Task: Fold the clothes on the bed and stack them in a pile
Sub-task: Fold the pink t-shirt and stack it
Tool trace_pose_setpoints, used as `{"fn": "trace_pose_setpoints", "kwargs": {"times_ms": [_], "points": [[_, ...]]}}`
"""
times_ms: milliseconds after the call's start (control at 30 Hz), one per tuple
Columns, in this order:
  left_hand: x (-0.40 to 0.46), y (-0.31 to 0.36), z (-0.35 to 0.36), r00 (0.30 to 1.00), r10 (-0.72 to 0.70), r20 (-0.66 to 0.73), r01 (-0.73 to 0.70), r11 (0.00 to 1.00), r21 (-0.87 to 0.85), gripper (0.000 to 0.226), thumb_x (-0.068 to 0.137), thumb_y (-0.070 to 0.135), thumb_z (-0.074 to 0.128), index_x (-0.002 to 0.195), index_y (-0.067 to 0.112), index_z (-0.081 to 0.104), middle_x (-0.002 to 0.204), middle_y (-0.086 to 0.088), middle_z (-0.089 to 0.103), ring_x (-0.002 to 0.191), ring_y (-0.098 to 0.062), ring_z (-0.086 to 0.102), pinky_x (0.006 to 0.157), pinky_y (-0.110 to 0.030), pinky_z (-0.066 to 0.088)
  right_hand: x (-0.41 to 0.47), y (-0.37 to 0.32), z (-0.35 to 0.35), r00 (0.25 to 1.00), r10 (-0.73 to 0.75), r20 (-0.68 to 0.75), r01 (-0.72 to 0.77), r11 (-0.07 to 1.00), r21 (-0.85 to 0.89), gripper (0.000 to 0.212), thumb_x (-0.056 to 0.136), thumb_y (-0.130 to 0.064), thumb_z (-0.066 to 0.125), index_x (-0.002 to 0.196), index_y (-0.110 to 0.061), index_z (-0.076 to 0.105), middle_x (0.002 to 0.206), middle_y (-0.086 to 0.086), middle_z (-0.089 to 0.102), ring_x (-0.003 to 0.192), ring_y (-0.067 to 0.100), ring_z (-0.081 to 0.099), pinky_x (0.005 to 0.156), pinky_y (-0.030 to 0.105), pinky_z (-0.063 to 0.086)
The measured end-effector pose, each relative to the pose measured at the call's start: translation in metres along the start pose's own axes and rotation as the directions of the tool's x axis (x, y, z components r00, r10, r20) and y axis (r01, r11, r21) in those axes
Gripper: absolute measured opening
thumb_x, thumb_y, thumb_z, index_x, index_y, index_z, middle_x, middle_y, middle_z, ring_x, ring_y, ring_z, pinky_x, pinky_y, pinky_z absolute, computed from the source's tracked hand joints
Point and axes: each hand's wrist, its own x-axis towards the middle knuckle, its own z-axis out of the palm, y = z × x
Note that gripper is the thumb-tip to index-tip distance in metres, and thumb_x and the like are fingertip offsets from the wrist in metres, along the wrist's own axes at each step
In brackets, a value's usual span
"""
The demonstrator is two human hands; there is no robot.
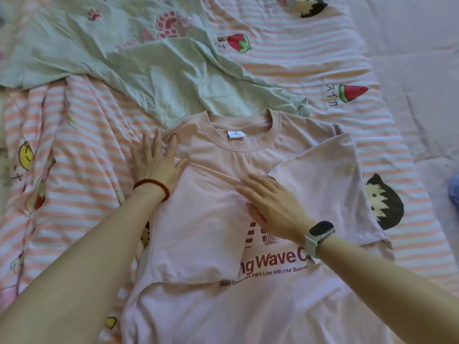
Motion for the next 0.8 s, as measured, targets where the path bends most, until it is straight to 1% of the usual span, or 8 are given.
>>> {"fn": "trace_pose_setpoints", "kwargs": {"times_ms": [100,200,300,400,500,600,667,800], "points": [[0.017,0.002,-0.010,0.999,0.040,-0.037,-0.044,0.994,-0.101,0.070,0.090,0.055,0.039,0.147,0.024,0.015,0.157,-0.002,-0.001,0.144,-0.020,-0.006,0.113,-0.052,-0.005,0.009,0.045,-0.019,0.974,0.169,-0.150,-0.176,0.984,-0.029,0.040,0.092,-0.016,0.047,0.130,-0.004,0.051,0.133,0.016,0.052,0.128,0.033,0.045,0.107,0.045,0.032],[0.037,0.009,-0.022,0.997,0.022,-0.067,-0.038,0.972,-0.233,0.078,0.079,0.056,0.059,0.139,0.019,0.026,0.151,-0.009,0.025,0.139,-0.026,0.020,0.113,-0.052,0.008,0.021,0.101,-0.033,0.932,0.360,-0.037,-0.361,0.918,-0.161,0.055,0.096,-0.019,0.044,0.146,-0.009,0.024,0.154,0.010,0.023,0.143,0.026,0.016,0.116,0.045,0.008],[0.056,0.014,-0.030,0.998,-0.040,-0.055,0.025,0.966,-0.257,0.080,0.079,0.060,0.056,0.140,0.019,0.027,0.142,-0.013,0.038,0.131,-0.032,0.031,0.106,-0.045,0.020,0.034,0.146,-0.040,0.874,0.483,0.058,-0.453,0.851,-0.265,0.067,0.095,-0.024,0.040,0.149,-0.009,0.003,0.158,0.009,0.002,0.145,0.025,-0.003,0.116,0.048,-0.001],[0.069,0.014,-0.038,0.996,-0.025,-0.081,0.007,0.977,-0.213,0.045,0.087,0.051,0.047,0.107,0.011,0.054,0.112,-0.019,0.057,0.103,-0.033,0.048,0.082,-0.040,0.037,0.046,0.166,-0.045,0.824,0.553,0.122,-0.513,0.820,-0.253,0.068,0.094,-0.040,0.041,0.146,-0.008,0.011,0.152,0.011,0.022,0.141,0.029,0.017,0.114,0.050,0.008],[0.060,0.014,-0.043,0.984,0.053,-0.169,-0.106,0.940,-0.324,0.035,0.093,0.037,0.044,0.070,0.010,0.043,0.072,-0.009,0.051,0.076,-0.031,0.049,0.062,-0.033,0.029,0.043,0.166,-0.047,0.877,0.480,-0.026,-0.472,0.849,-0.237,0.042,0.093,-0.038,0.043,0.119,-0.006,0.047,0.119,0.016,0.054,0.110,0.032,0.050,0.089,0.042,0.034],[0.036,0.018,-0.050,0.915,0.090,-0.392,-0.234,0.912,-0.336,0.016,0.093,0.022,0.049,0.086,0.009,0.054,0.073,-0.006,0.054,0.070,-0.026,0.048,0.062,-0.032,0.030,0.029,0.153,-0.053,0.913,0.297,-0.279,-0.350,0.922,-0.165,0.021,0.092,-0.021,0.050,0.089,-0.001,0.054,0.085,0.019,0.058,0.076,0.037,0.056,0.061,0.034,0.029],[0.010,0.025,-0.053,0.846,0.157,-0.509,-0.330,0.905,-0.268,0.017,0.093,0.019,0.050,0.098,0.005,0.058,0.075,-0.015,0.061,0.064,-0.032,0.054,0.058,-0.032,0.033,0.011,0.140,-0.056,0.898,0.196,-0.394,-0.281,0.945,-0.168,0.019,0.087,-0.017,0.050,0.078,0.000,0.053,0.069,0.017,0.056,0.058,0.034,0.055,0.056,0.030,0.028],[-0.060,0.024,-0.041,0.697,0.331,-0.636,-0.488,0.869,-0.083,0.015,0.089,0.019,0.045,0.099,0.010,0.050,0.065,-0.017,0.062,0.048,-0.032,0.058,0.041,-0.028,0.037,-0.035,0.113,-0.048,0.904,0.153,-0.400,-0.226,0.964,-0.142,0.028,0.086,-0.022,0.039,0.074,-0.001,0.054,0.063,0.014,0.055,0.053,0.032,0.053,0.054,0.033,0.041]]}}
